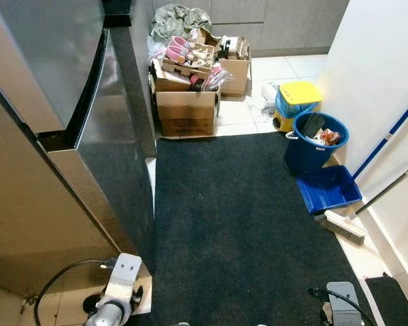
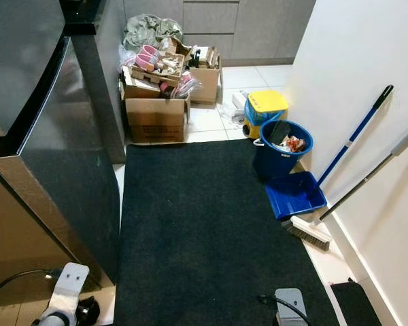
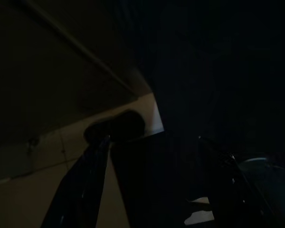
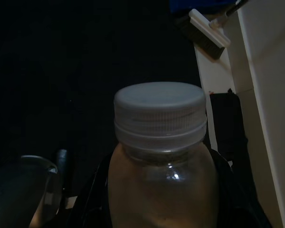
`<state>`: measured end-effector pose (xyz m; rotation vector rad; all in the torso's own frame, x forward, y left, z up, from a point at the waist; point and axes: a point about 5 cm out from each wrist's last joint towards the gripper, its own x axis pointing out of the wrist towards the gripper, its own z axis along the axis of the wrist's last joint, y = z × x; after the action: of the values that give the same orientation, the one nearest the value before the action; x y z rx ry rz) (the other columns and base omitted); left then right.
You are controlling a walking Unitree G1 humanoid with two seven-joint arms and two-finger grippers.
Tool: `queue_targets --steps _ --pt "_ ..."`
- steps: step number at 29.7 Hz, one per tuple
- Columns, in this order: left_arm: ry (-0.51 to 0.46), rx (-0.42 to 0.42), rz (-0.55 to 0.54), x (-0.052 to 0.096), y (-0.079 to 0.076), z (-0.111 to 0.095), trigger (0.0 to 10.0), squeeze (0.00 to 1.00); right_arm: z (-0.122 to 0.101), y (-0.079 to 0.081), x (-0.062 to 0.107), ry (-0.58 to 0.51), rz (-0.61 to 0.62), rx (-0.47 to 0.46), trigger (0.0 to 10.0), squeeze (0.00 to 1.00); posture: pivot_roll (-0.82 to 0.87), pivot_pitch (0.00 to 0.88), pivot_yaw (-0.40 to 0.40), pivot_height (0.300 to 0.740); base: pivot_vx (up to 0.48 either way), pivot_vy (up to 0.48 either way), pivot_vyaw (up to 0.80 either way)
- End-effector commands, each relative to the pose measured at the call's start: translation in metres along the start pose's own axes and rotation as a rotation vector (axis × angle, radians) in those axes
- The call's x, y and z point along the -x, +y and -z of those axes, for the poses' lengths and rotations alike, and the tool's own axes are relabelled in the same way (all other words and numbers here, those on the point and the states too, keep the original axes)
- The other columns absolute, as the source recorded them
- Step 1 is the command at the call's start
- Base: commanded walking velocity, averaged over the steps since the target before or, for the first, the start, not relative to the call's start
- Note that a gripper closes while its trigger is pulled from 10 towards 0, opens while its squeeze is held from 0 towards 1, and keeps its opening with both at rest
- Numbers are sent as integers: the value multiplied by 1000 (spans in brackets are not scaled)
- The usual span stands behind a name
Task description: Restocking fridge
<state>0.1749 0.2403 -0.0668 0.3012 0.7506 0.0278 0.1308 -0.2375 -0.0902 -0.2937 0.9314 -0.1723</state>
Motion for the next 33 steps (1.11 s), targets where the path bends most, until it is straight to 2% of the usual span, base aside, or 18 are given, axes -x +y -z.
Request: queue_targets --steps 1,3,4,7,8,9,13,15,17,20,21,22,24,25,26,27,28,33 --pt "-7 5 -33 2 10 2 10000 0 -2 -3 0 -25 4 8 10000 0 9 43 -21 740 0 0 0" --pt "-48 23 -55 5 12 1 10000 0 -16 -2 -3 -86 -7 32 10000 0 10 42 -21 740 0 0 0" --pt "-48 23 -55 5 12 1 10000 0 -16 -2 -3 -86 -7 32 10000 0 10 42 -21 740 0 0 0" --pt "-194 59 -122 11 23 -16 10000 0 -55 5 -8 -237 -28 62 10000 0 23 41 -21 740 0 0 0" --pt "-231 61 -139 13 26 -21 10000 0 -65 7 -9 -272 -33 62 10000 0 23 41 -21 740 0 0 0" --pt "-231 61 -139 13 26 -21 10000 0 -65 7 -9 -272 -33 62 10000 0 23 41 -21 740 0 0 0" --pt "-378 50 -192 36 40 -37 10000 0 -100 21 -8 -399 -65 54 10000 0 45 40 -12 740 0 0 0" --pt "-395 52 -199 41 42 -39 10000 0 -104 23 -8 -414 -70 57 10000 0 45 40 -12 740 0 0 0" --pt "-451 45 -201 55 45 -47 10000 0 -114 29 -6 -462 -86 69 10000 0 54 40 -12 740 0 0 0" --pt "-470 44 -199 60 45 -51 10000 0 -118 30 -5 -477 -91 71 10000 0 55 40 -12 740 0 0 0" --pt "-489 50 -200 65 45 -56 10000 0 -121 31 -5 -496 -96 73 10000 0 57 41 -12 740 0 0 0" --pt "-537 76 -223 69 44 -74 10000 0 -128 32 -3 -526 -99 74 10000 0 55 40 -10 740 0 0 0" --pt "-552 87 -235 70 45 -80 10000 0 -130 32 -3 -535 -99 73 10000 0 53 40 -11 740 0 0 0" --pt "-570 103 -251 70 46 -88 8392 0 -132 32 -2 -542 -98 73 10000 0 48 41 -11 740 0 0 0" --pt "-579 115 -263 70 47 -94 5333 0 -132 32 -2 -546 -97 75 10000 0 46 41 -11 740 0 0 0" --pt "-587 124 -272 71 47 -99 4824 0 -133 32 -2 -550 -96 76 10000 0 41 41 -13 740 0 0 0" --pt "-599 137 -280 72 49 -105 0 0 -133 31 -2 -553 -95 81 10000 0 40 42 -14 740 0 0 0" --pt "-622 153 -296 77 55 -115 0 0 -128 29 -2 -544 -91 105 10000 0 43 43 -15 740 0 0 0"
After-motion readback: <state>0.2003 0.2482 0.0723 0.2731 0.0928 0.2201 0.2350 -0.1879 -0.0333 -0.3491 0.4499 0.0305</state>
